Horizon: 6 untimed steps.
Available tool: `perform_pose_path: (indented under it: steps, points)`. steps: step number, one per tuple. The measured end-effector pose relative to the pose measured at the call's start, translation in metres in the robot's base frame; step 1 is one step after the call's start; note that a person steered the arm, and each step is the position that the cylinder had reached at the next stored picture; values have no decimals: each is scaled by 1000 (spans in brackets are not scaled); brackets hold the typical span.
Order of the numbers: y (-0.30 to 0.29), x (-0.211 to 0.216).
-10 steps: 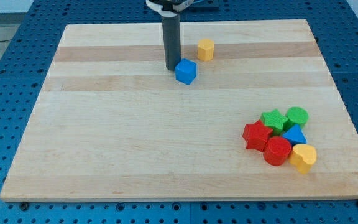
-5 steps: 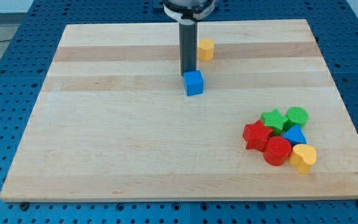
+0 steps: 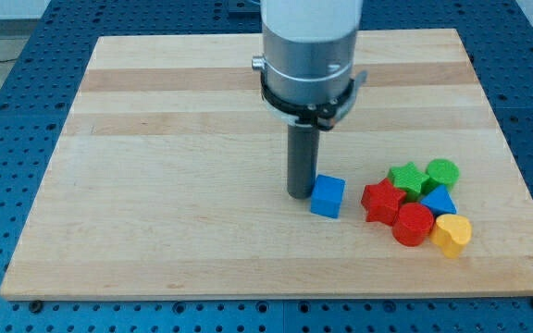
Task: Move the blue cube left to the red star
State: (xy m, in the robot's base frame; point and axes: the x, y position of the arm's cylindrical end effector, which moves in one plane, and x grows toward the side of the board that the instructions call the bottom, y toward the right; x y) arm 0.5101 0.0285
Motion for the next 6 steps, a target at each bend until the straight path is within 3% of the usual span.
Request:
perform_pose_path:
  steps: [3, 4, 5, 6]
  points:
    - [36, 25]
    - [20, 21]
    - [-19, -8]
    - [-47, -67]
